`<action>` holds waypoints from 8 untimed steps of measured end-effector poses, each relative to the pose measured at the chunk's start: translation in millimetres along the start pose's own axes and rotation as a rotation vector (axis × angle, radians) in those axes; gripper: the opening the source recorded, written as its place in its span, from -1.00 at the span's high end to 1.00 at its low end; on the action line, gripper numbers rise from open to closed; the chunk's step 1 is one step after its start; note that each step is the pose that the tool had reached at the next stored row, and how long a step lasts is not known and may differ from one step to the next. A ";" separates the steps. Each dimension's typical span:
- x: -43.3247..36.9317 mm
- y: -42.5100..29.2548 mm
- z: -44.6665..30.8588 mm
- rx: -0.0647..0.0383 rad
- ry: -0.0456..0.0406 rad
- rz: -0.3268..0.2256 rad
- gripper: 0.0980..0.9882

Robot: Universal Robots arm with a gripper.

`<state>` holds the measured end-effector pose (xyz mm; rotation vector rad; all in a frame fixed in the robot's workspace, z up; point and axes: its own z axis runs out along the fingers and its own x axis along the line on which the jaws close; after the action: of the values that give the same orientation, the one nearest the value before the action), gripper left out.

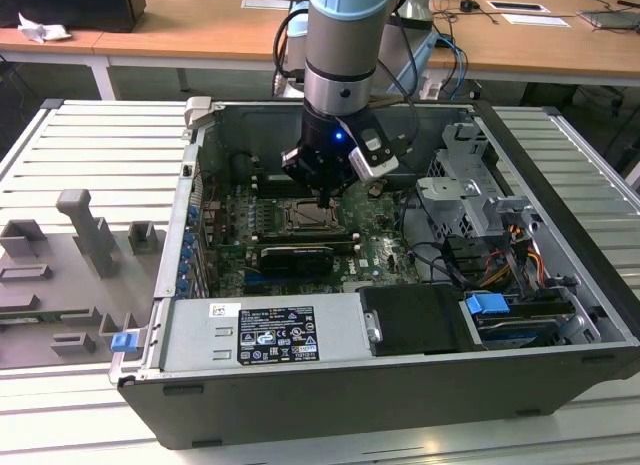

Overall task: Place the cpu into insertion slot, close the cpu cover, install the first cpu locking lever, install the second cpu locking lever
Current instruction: 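Install the second cpu locking lever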

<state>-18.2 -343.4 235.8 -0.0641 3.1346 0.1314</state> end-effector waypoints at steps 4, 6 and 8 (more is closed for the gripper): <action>5.0 -26.0 -1.4 -0.007 -0.0002 0.000 0.98; 13.3 -26.9 -1.2 -0.010 -0.0003 0.000 0.98; 23.8 -26.6 -0.4 -0.013 -0.0006 0.000 0.98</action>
<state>-41.0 -370.9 233.8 -0.0639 3.1334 0.1512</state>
